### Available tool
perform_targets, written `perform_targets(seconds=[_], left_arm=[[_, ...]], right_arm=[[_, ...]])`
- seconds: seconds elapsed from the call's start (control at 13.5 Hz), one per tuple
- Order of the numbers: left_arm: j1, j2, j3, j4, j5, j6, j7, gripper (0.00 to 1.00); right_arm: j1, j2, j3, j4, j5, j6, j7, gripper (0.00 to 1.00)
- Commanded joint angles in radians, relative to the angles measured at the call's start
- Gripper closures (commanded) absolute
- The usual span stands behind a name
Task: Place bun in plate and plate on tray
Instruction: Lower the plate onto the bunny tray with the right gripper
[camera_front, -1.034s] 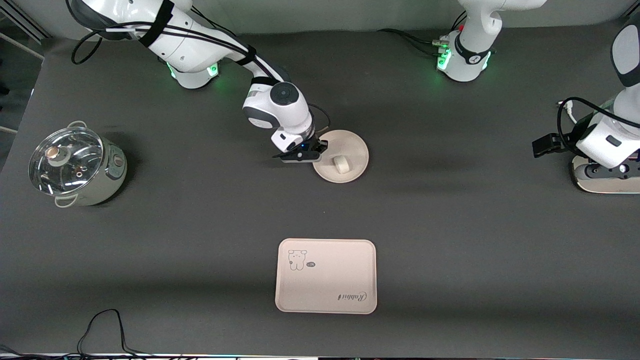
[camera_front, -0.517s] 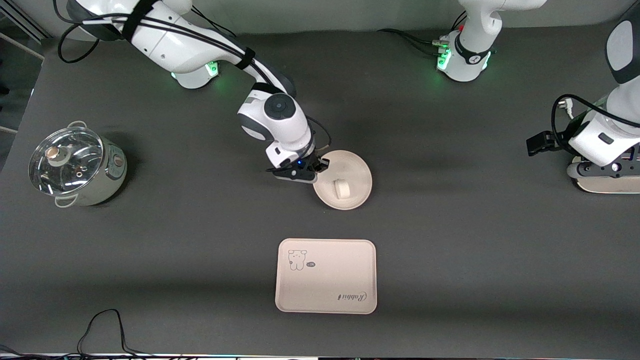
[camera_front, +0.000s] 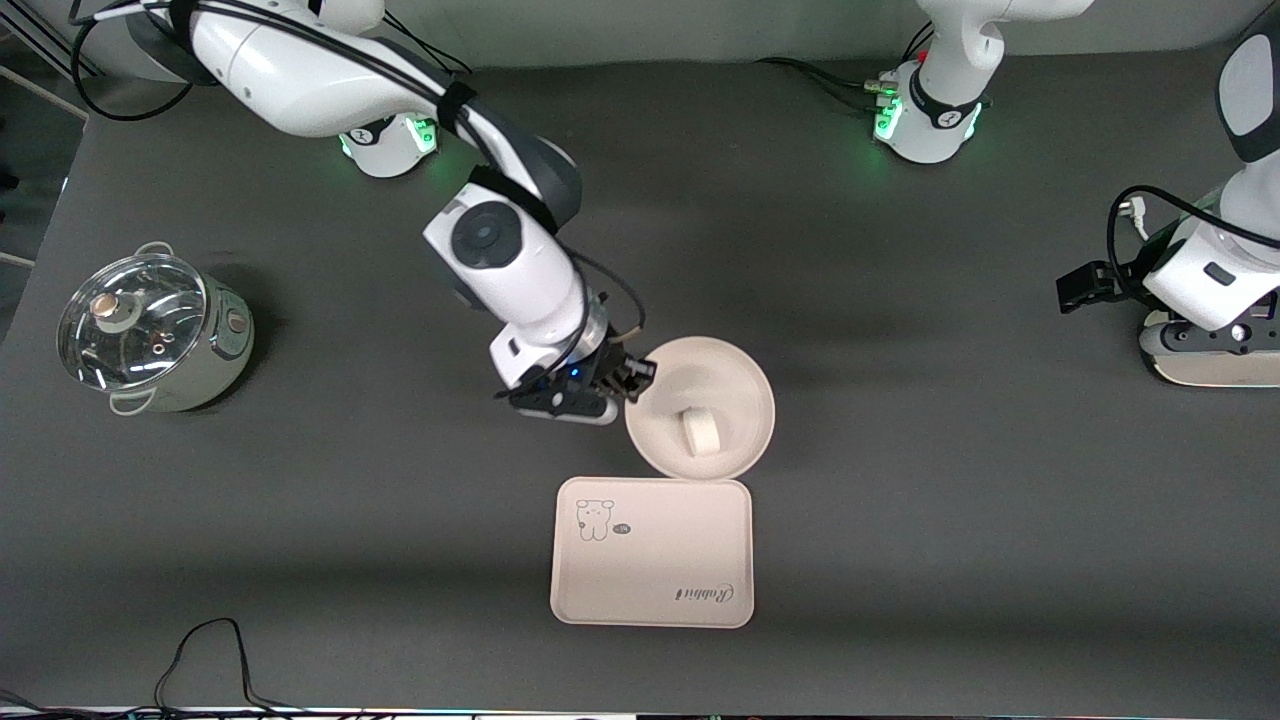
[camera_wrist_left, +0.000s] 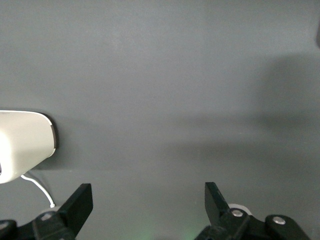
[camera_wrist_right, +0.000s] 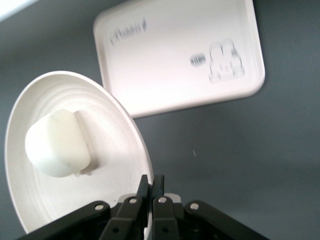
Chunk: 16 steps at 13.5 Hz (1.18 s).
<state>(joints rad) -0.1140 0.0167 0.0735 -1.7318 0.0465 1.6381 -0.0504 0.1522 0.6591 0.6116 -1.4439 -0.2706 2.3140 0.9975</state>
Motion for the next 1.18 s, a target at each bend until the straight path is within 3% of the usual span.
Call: perform_targets(seconds=[0.0, 0.3, 0.59, 0.89, 1.11], left_arm=[[-0.004, 0.008, 0.003, 0.032, 0.000, -0.020, -0.014, 0.00], [-0.018, 0.039, -0.017, 0.054, -0.008, -0.014, -0.054, 0.00], [-0.015, 0.040, -0.015, 0.052, -0.007, -0.014, -0.055, 0.00], [-0.007, 0.039, -0.015, 0.051, -0.005, -0.015, -0.054, 0.00], [-0.007, 0.039, -0.015, 0.051, -0.005, -0.015, -0.054, 0.00]], right_arm=[[0.010, 0.106, -0.027, 0.172, 0.031, -0.019, -0.129, 1.00], [0.004, 0.319, -0.035, 0.393, 0.051, 0.022, -0.269, 1.00], [0.003, 0.493, -0.056, 0.440, 0.050, 0.253, -0.350, 1.00], [0.010, 0.524, -0.107, 0.451, 0.048, 0.266, -0.367, 1.00], [0.012, 0.530, -0.110, 0.441, 0.044, 0.266, -0.419, 0.96]])
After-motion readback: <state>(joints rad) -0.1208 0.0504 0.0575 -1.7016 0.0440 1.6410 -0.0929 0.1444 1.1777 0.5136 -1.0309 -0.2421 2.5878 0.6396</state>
